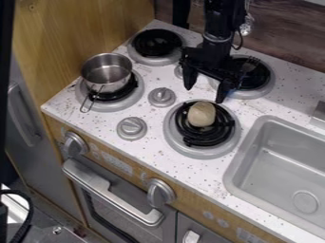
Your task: Moved the egg between the burners at the top of the stove
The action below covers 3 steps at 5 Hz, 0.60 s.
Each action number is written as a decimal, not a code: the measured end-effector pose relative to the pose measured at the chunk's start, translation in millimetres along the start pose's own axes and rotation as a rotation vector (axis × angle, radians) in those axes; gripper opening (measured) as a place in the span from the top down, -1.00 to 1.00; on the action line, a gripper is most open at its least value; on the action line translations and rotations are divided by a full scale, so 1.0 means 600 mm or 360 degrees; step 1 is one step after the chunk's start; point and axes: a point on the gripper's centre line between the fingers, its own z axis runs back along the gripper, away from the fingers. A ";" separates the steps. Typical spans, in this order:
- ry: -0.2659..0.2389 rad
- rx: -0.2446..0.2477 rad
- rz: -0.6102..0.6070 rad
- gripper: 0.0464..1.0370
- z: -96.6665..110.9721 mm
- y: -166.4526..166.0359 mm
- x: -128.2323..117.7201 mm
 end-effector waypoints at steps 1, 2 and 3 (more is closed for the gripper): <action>0.0073 0.0003 -0.0009 -0.92 -0.026 -0.003 -0.014; 0.0149 0.0017 0.0014 -0.92 -0.058 -0.004 -0.027; 0.0215 -0.0017 0.0036 -0.92 -0.086 -0.010 -0.039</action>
